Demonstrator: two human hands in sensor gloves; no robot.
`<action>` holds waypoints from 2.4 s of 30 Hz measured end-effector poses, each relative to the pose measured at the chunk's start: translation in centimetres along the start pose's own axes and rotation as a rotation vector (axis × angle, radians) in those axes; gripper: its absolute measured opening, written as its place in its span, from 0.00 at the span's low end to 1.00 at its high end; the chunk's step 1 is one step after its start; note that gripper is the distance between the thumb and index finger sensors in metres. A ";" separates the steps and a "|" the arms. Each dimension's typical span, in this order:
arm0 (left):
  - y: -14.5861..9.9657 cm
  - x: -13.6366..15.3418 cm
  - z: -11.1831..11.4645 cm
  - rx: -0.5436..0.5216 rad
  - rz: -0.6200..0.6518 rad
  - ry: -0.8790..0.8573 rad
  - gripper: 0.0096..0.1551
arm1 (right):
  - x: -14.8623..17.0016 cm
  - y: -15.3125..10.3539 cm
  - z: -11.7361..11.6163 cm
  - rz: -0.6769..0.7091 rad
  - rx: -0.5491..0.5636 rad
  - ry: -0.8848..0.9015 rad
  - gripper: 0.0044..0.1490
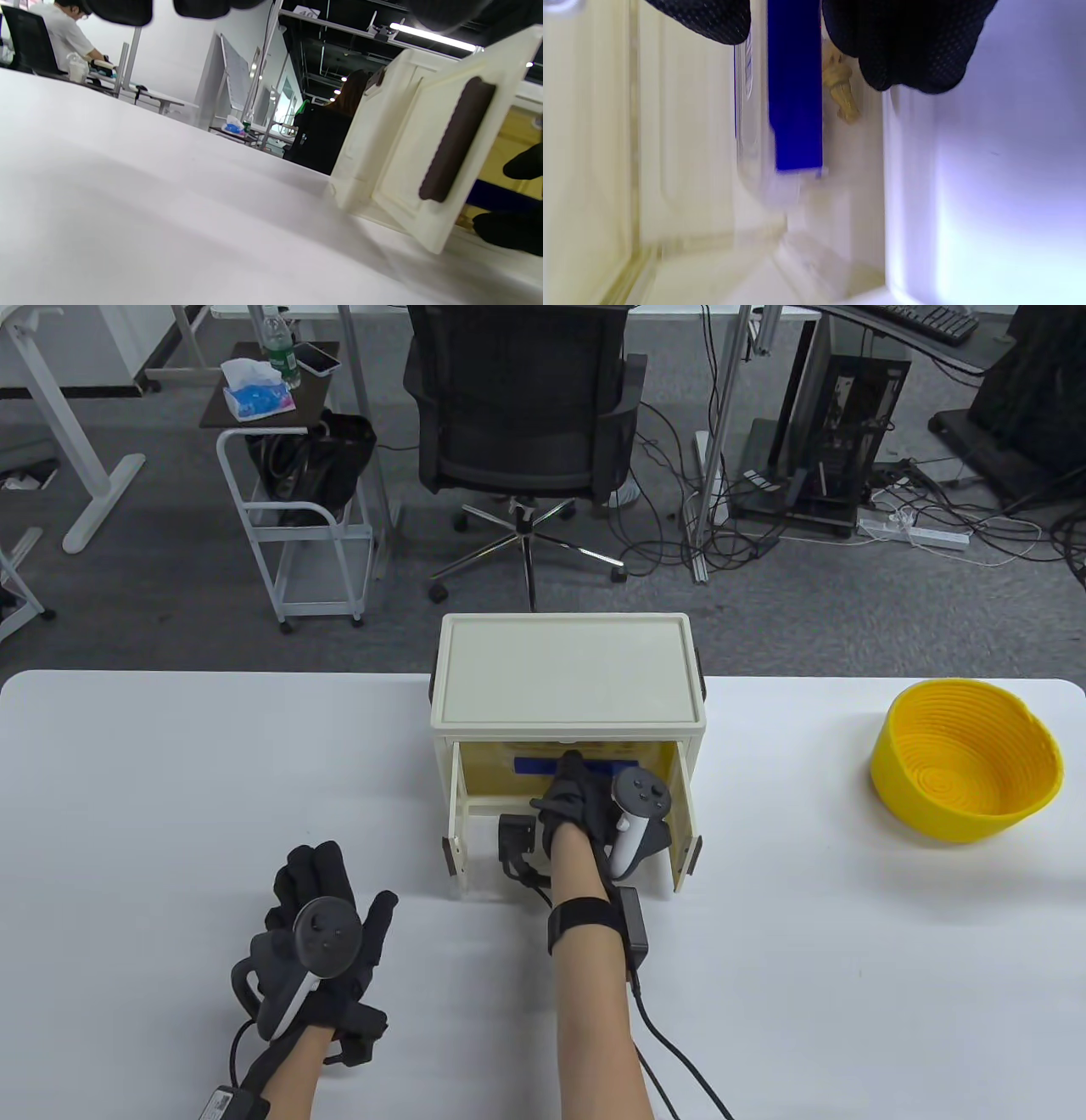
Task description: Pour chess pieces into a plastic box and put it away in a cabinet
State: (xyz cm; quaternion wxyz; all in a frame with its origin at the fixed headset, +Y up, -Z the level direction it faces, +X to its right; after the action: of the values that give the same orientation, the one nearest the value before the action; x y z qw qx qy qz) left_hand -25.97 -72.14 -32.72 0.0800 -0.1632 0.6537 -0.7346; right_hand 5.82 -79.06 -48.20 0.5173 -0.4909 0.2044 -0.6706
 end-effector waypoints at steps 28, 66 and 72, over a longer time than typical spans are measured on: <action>2.7 -6.1 0.5 0.155 0.074 -0.239 0.70 | -5.5 -12.0 17.6 1.030 0.243 -0.818 0.69; 14.4 -16.7 7.9 0.483 0.150 -0.645 0.34 | -2.5 0.8 4.4 0.376 -0.429 -0.267 0.40; 13.2 -15.9 7.1 0.464 0.126 -0.577 0.37 | -1.9 -0.2 4.7 0.352 -0.440 -0.206 0.45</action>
State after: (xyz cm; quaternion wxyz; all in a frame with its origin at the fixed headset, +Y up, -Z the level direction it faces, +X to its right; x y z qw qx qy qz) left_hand -9.93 -75.26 -47.19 0.3405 -0.3004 0.4291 -0.7808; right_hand 9.82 -76.22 -46.86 0.5249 -0.6136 0.3731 -0.4569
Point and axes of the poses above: the tracker on the back of each hand, its own x axis roughly to the little-finger side, its own y axis roughly from the wrist to the fingertips, z = x × y, the point moved 4 cm from there along y, roughly from the wrist to the fingertips, and after that the axes turned 12 degrees about x, right-handed, at the moved point
